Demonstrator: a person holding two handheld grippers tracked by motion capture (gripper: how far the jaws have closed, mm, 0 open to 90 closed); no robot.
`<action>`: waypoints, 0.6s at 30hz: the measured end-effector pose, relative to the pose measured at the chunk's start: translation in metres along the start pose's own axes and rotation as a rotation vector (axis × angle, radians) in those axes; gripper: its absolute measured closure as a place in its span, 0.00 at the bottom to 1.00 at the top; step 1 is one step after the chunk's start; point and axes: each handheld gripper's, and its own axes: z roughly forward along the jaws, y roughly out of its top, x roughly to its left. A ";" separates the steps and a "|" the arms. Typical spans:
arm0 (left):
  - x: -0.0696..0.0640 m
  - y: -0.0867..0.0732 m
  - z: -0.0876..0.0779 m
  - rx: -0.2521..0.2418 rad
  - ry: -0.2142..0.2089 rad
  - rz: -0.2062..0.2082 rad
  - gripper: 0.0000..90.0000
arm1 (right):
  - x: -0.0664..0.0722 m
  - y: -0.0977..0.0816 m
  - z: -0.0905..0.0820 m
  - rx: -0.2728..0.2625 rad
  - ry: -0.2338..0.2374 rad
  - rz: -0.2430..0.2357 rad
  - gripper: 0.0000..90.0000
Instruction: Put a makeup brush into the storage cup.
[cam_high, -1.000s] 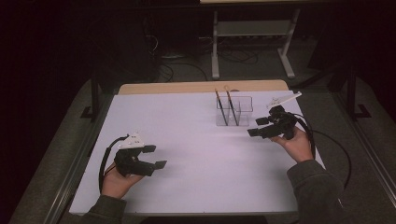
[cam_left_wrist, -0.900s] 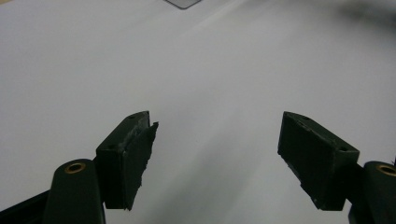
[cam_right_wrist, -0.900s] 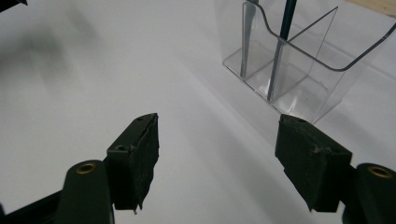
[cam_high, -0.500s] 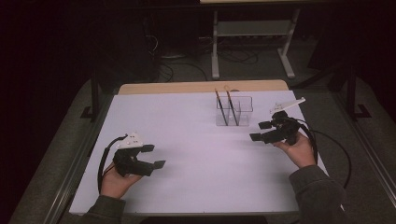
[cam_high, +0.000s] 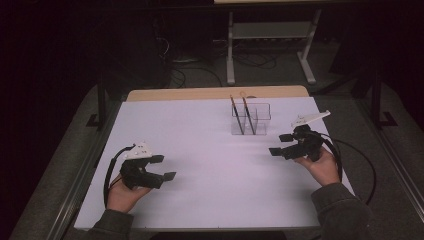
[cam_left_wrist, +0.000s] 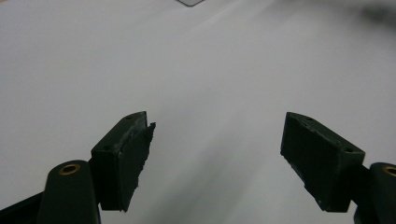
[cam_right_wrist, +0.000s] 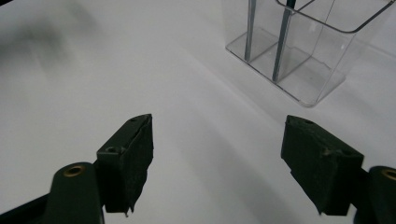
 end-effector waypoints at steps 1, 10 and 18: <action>0.000 0.000 0.000 0.000 0.001 -0.001 0.25 | 0.001 -0.002 0.000 -0.006 0.001 -0.001 0.26; 0.003 -0.002 -0.001 -0.009 0.011 -0.007 0.25 | 0.007 -0.012 -0.003 -0.021 0.002 0.003 0.24; 0.002 -0.003 -0.001 -0.005 0.018 -0.009 0.24 | 0.012 -0.023 -0.007 -0.036 -0.006 0.007 0.23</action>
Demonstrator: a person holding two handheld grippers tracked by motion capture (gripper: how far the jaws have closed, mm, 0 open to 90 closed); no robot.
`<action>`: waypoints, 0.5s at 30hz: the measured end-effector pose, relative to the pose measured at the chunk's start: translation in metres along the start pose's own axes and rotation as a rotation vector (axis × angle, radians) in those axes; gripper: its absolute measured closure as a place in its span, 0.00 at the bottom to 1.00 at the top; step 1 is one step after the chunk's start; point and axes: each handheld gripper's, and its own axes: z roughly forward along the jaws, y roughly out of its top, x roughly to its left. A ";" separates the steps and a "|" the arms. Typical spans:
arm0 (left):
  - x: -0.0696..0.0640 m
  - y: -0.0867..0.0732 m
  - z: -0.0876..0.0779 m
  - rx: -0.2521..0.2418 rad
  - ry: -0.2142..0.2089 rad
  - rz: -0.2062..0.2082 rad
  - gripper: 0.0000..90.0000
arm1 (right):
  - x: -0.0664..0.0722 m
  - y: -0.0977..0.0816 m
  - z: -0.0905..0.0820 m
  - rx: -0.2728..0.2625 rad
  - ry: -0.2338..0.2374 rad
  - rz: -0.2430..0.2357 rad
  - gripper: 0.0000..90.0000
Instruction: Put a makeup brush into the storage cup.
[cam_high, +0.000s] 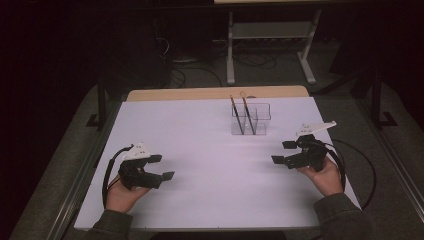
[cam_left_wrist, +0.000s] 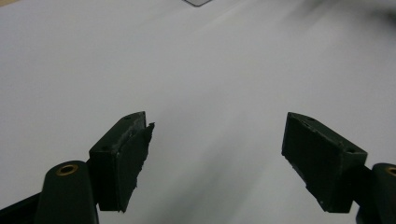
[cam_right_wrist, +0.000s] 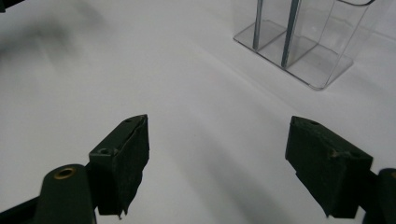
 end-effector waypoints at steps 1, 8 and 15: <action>0.000 0.000 0.000 0.002 0.002 0.002 0.24 | 0.001 -0.002 -0.001 -0.002 0.000 0.003 0.23; 0.000 -0.004 0.001 -0.001 0.008 -0.002 0.24 | 0.005 -0.013 -0.006 -0.022 -0.009 0.003 0.23; -0.005 -0.006 0.001 0.000 0.010 -0.002 0.24 | 0.008 -0.024 -0.009 -0.034 -0.013 0.007 0.22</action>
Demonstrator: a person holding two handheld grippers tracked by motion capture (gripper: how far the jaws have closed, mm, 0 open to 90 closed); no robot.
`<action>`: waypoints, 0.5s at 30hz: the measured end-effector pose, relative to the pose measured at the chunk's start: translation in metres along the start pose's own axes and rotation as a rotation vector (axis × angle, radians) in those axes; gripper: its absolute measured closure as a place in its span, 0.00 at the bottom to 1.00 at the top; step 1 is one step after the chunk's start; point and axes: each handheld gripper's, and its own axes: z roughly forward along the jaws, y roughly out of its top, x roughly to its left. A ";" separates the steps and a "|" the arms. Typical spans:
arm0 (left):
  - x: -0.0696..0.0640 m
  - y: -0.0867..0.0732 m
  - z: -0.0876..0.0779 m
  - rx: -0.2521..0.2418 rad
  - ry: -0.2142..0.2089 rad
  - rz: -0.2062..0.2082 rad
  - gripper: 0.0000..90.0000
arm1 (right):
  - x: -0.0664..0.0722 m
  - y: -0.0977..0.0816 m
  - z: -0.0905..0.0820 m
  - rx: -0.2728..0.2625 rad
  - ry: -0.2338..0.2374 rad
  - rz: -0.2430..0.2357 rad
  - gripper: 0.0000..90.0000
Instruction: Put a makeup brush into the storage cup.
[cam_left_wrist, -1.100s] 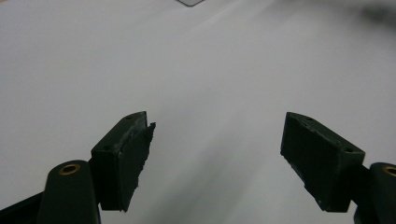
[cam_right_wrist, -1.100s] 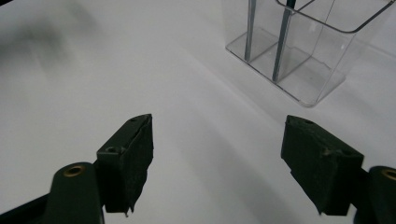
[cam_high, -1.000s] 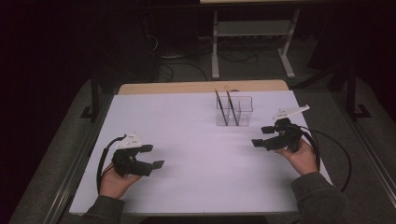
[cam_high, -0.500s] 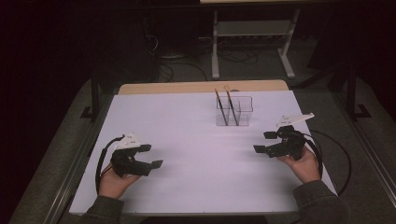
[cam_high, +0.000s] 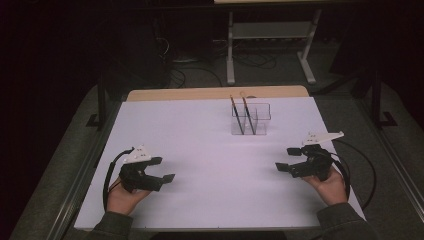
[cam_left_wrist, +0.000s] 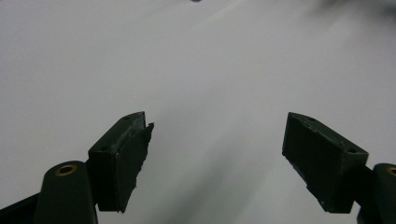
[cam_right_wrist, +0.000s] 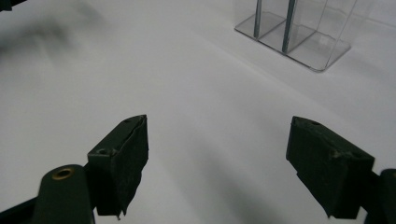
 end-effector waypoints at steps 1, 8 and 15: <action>0.000 0.000 0.000 0.001 -0.001 0.002 0.24 | 0.001 -0.002 -0.001 -0.006 0.002 0.000 0.22; -0.003 -0.004 -0.002 0.001 0.001 -0.001 0.24 | 0.003 -0.009 -0.003 -0.019 -0.001 0.005 0.22; -0.004 -0.006 -0.005 0.004 0.000 0.007 0.23 | 0.003 -0.015 -0.006 -0.027 -0.004 0.003 0.22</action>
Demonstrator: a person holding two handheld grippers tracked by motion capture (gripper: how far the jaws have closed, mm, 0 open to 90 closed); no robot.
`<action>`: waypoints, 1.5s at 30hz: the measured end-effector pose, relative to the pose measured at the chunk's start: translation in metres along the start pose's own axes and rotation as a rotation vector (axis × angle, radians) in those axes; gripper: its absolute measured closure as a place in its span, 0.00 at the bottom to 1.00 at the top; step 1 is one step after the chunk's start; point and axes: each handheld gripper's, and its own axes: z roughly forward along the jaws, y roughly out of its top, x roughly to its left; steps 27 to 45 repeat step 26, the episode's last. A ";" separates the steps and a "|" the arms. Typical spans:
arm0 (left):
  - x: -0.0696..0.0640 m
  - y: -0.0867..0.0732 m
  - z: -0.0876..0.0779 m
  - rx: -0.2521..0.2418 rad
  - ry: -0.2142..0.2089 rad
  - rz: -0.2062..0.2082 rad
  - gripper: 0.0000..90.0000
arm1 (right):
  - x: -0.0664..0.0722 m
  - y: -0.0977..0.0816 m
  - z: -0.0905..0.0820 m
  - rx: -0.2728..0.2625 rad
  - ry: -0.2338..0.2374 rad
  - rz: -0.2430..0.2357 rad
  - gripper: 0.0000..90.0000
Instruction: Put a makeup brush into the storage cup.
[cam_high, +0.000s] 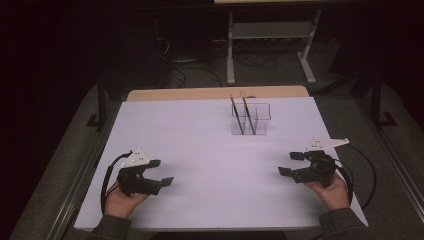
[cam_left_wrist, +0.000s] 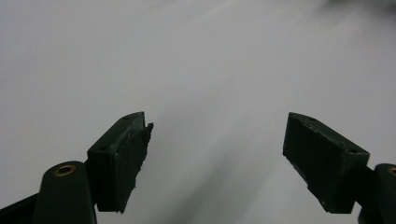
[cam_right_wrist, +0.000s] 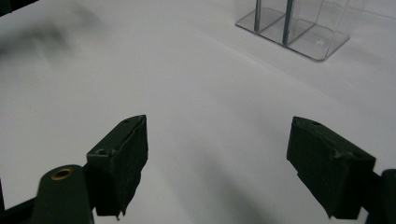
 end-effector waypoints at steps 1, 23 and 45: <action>0.000 0.000 0.000 -0.001 0.000 -0.001 0.23 | 0.000 -0.001 0.000 -0.002 -0.001 0.002 0.22; 0.001 -0.003 0.004 0.017 -0.013 0.009 0.22 | 0.001 -0.015 0.002 0.003 0.008 0.011 0.20; 0.001 -0.003 0.005 0.019 -0.013 0.011 0.22 | 0.002 -0.015 0.001 0.000 0.008 0.012 0.20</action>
